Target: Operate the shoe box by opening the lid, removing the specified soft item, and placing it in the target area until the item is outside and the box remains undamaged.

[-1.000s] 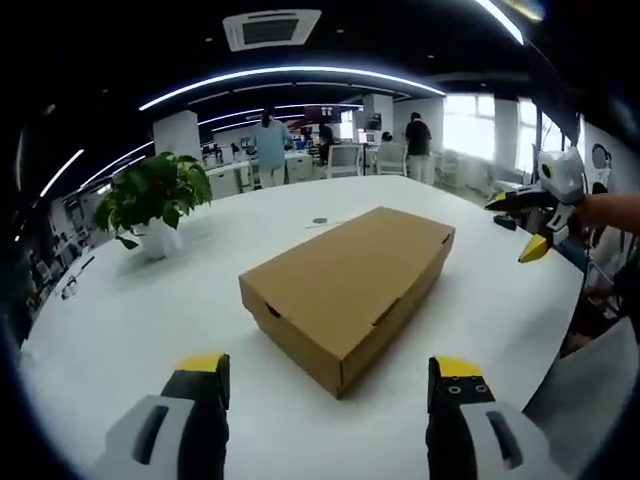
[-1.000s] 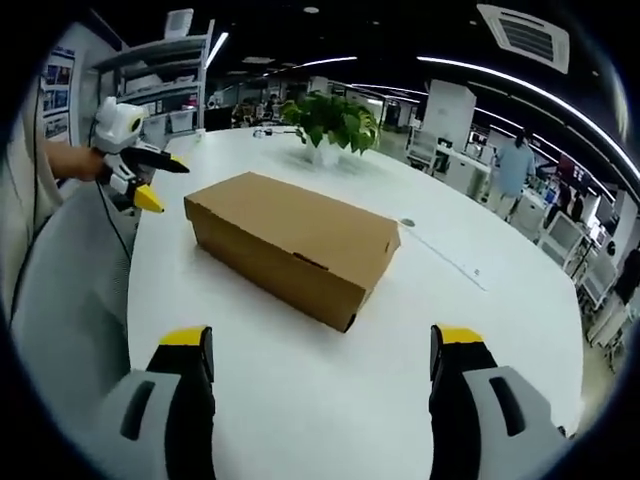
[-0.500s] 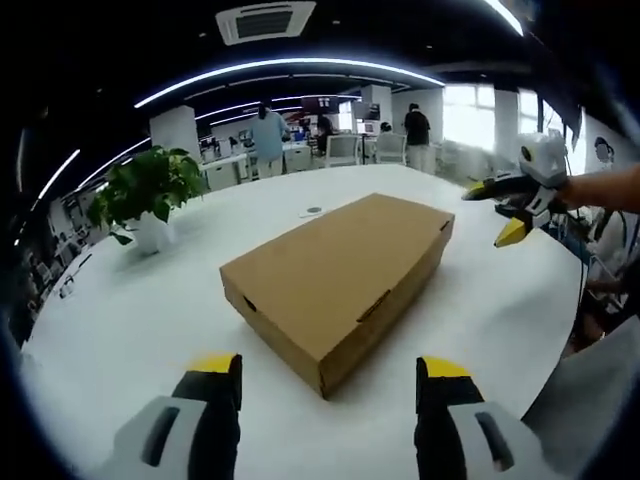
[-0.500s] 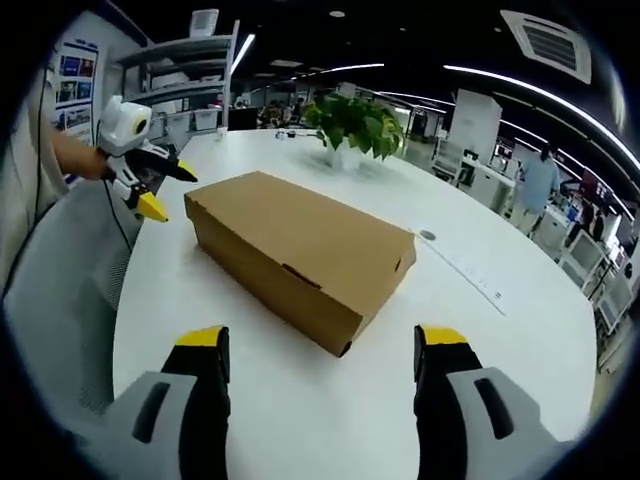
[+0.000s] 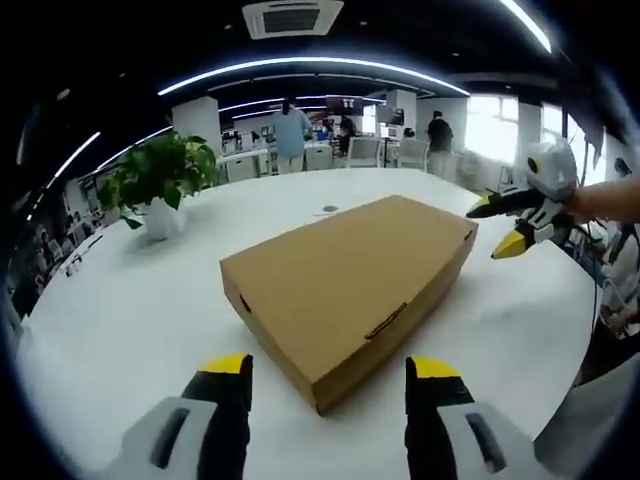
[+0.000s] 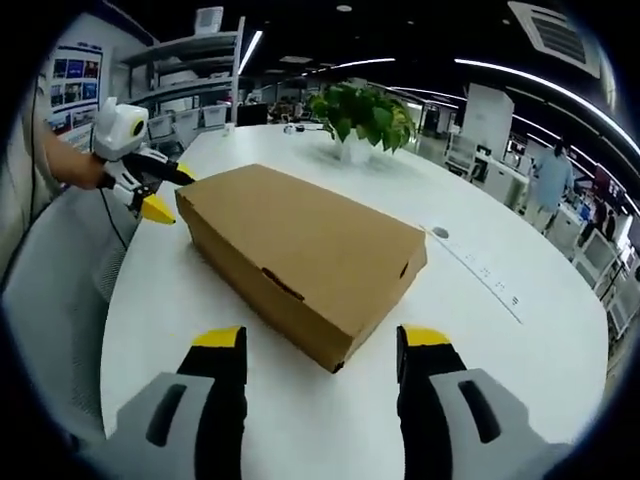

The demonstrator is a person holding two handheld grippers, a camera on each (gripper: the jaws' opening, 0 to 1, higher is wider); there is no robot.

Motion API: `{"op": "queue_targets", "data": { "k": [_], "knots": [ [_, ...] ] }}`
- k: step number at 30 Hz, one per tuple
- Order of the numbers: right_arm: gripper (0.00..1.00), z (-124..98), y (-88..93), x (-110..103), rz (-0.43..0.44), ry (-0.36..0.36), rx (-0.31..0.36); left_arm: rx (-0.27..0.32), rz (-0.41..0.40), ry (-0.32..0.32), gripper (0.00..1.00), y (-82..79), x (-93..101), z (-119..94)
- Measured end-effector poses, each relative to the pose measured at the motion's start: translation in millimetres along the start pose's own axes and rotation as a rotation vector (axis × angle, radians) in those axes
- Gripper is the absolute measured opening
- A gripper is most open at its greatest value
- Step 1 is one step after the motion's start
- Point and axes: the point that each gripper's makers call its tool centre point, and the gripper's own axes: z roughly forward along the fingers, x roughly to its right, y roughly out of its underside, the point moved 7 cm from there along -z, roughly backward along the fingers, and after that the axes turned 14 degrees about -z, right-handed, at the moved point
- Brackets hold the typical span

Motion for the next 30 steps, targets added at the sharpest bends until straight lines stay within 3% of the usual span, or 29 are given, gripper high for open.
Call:
{"op": "queue_targets", "data": {
  "k": [16, 30],
  "knots": [
    [0.37, 15.4, 0.5, 4.9, 0.010, -0.009, -0.015, -0.006, -0.020, -0.012, 0.54, -2.4, 0.3, 11.8],
    [0.39, 19.4, -1.0, 3.6, 0.052, 0.013, -0.035, -0.005, -0.014, -0.002, 0.51, -2.1, -1.6, 12.4]
  ]
}}
